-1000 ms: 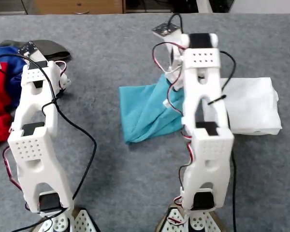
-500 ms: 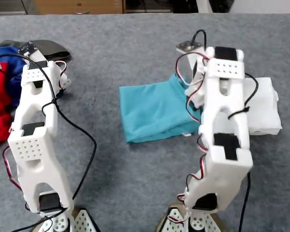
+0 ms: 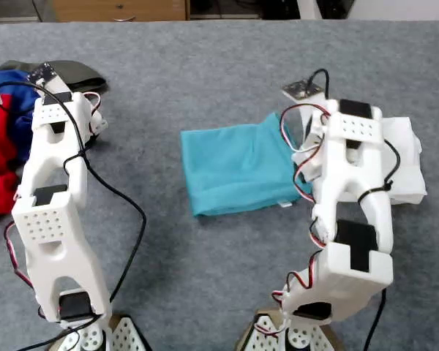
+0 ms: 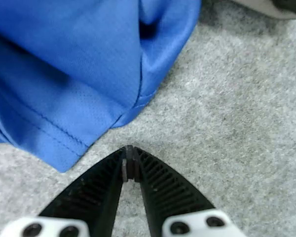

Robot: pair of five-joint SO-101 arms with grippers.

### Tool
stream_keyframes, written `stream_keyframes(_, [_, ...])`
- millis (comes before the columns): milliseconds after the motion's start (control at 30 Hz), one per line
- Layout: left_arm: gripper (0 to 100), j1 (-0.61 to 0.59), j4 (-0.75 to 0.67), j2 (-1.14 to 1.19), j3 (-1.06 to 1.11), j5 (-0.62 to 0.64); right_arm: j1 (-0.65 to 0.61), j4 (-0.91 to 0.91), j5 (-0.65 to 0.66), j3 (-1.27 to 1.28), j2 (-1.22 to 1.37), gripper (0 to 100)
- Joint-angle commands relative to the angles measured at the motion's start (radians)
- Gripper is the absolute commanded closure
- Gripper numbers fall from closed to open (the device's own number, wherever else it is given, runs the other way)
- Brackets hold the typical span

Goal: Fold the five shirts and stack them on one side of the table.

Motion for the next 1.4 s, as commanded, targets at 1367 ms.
stream_keyframes(1367, [98,0.068,-0.009,-0.008,-0.04,-0.014,-0.166,0.054,-0.215,-1.001,0.673,99.4])
